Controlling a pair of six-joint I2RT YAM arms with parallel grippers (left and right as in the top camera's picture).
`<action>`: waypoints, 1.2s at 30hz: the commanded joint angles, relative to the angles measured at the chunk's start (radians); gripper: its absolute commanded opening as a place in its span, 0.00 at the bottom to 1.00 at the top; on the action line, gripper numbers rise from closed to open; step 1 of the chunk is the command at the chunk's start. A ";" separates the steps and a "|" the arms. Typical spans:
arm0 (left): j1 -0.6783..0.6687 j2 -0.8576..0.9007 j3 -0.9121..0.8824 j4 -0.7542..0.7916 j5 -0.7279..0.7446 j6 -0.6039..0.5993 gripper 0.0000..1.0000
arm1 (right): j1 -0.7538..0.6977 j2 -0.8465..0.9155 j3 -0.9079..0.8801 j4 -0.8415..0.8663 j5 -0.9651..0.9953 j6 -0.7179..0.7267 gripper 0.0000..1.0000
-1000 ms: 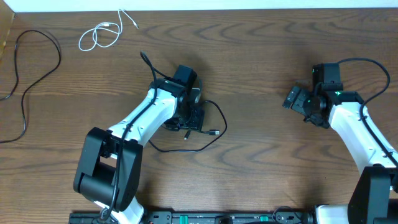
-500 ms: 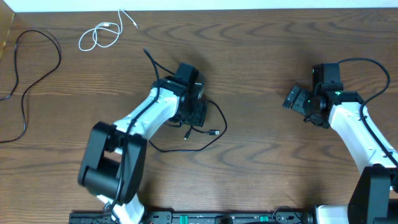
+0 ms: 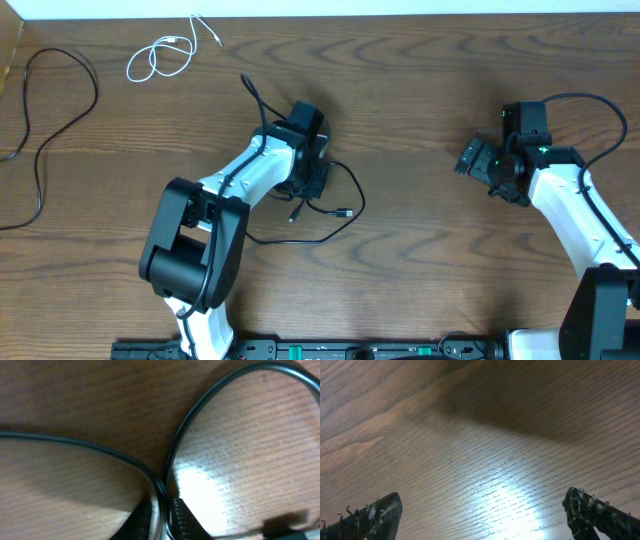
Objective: Untangle cables
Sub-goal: 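Grasp the center black cable with the left gripper and lift it, then carry the black cable left with the left gripper and lay it down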
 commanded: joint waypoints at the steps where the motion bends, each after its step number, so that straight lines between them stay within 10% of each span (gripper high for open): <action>1: -0.003 0.121 -0.037 -0.006 -0.069 0.007 0.08 | -0.002 0.006 0.000 -0.001 0.011 -0.007 0.99; 20: 0.127 0.101 0.003 -0.019 -0.177 -0.088 0.07 | -0.002 0.006 0.000 -0.001 0.011 -0.007 0.99; 36: 0.563 -0.199 0.006 0.116 -0.178 -0.238 0.07 | -0.002 0.006 0.000 -0.001 0.011 -0.007 0.99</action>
